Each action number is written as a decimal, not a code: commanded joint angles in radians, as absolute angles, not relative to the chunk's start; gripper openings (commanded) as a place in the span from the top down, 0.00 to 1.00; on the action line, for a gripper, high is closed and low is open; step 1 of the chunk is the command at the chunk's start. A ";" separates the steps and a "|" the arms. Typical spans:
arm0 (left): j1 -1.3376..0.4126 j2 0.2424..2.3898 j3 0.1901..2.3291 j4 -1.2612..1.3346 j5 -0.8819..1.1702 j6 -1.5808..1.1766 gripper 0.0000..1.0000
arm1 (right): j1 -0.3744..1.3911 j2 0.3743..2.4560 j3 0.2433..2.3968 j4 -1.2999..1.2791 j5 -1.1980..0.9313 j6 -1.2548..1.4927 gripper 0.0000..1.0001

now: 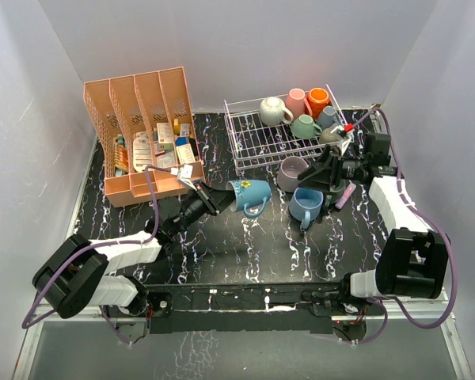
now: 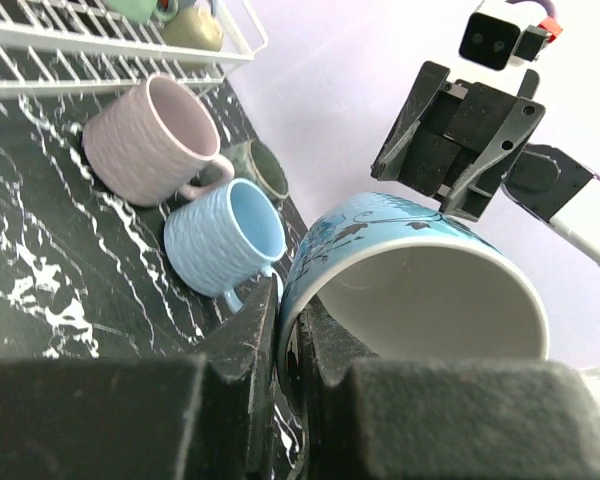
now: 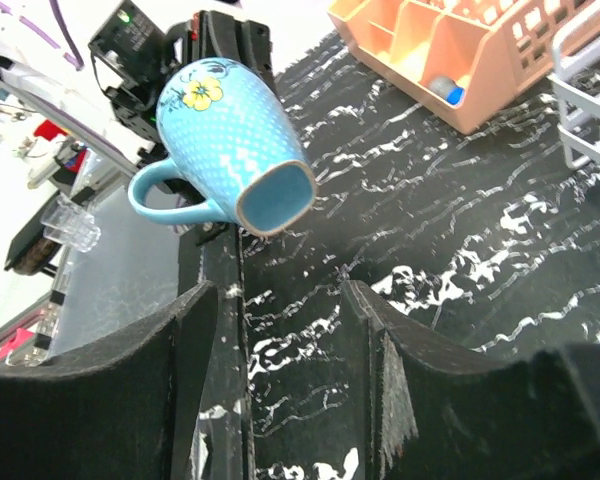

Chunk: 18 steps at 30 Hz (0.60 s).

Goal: Load the cups into the dish rack
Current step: Pick up the cup at the center of the board, then turn the cup upside down in the dish rack.

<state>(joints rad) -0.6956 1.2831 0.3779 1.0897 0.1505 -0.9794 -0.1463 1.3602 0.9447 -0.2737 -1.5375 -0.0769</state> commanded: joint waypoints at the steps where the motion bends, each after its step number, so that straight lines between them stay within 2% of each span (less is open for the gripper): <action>1: -0.688 1.273 0.429 1.336 0.101 -0.879 1.00 | -0.106 1.393 1.072 -0.737 -1.588 -0.398 0.44; 5: -0.685 1.318 0.447 1.466 0.089 -0.838 1.00 | -0.075 1.386 1.110 -0.722 -1.477 -0.315 0.40; 8: -0.680 1.363 0.478 1.546 0.096 -0.808 1.00 | -0.047 1.332 1.090 -0.542 -1.327 -0.113 0.37; 10: -0.677 1.404 0.505 1.581 0.099 -0.792 1.00 | -0.037 1.276 1.057 -0.390 -1.268 0.009 0.30; 11: -0.673 1.417 0.515 1.595 0.100 -0.787 1.00 | -0.031 1.249 1.035 -0.304 -1.249 0.109 0.22; 12: -0.669 1.428 0.526 1.607 0.100 -0.786 1.00 | -0.024 1.224 1.012 -0.225 -1.235 0.186 0.08; 13: -0.664 1.439 0.535 1.621 0.101 -0.786 1.00 | -0.019 1.206 0.993 -0.156 -1.245 0.247 0.02; 18: -0.644 1.494 0.601 1.684 0.123 -0.792 1.00 | 0.063 1.194 0.985 -0.105 -1.311 0.332 0.01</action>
